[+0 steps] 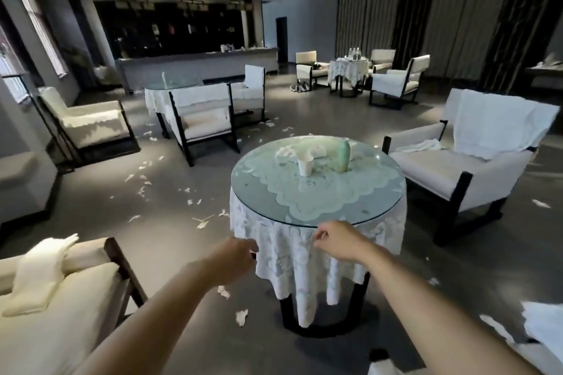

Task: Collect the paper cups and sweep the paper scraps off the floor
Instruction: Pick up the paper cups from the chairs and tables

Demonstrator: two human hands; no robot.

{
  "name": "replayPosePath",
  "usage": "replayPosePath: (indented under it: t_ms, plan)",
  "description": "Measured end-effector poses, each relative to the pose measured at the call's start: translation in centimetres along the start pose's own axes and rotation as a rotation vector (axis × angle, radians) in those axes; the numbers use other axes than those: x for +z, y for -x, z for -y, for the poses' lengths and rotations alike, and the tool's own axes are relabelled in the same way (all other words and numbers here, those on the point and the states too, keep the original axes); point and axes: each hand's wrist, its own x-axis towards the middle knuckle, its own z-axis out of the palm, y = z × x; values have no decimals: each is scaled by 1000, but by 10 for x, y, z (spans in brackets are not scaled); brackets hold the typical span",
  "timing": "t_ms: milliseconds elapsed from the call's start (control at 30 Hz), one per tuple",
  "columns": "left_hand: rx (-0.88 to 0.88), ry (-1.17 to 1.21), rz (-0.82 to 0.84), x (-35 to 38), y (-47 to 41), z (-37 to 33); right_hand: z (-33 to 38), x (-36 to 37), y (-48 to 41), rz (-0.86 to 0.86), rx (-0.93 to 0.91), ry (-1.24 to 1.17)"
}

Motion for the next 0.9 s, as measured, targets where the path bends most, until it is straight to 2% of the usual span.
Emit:
replayPosePath:
  t_ms: [133,233,333,467,633,767,900]
  plan:
    - [42,1,-31,-22,-85,51,15,-23,-101,-20,21,-22]
    - [-11,34,10,-33,-162,83,18,-25,-172,9,16,-23]
    - [51,75,-6,-41,-253,107,10,-26,-246,-12,25,-48]
    - [177,174,-69,-68,-367,120,1,-41,-340,-69,100,-82]
    - [294,125,-84,-102,-480,121,-15,-70,-431,-153,205,-117]
    - [336,102,-42,-110,-544,115,-39,-88,-485,-110,262,-71]
    - [304,99,-20,-104,-591,111,-65,-94,-534,-32,269,-56]
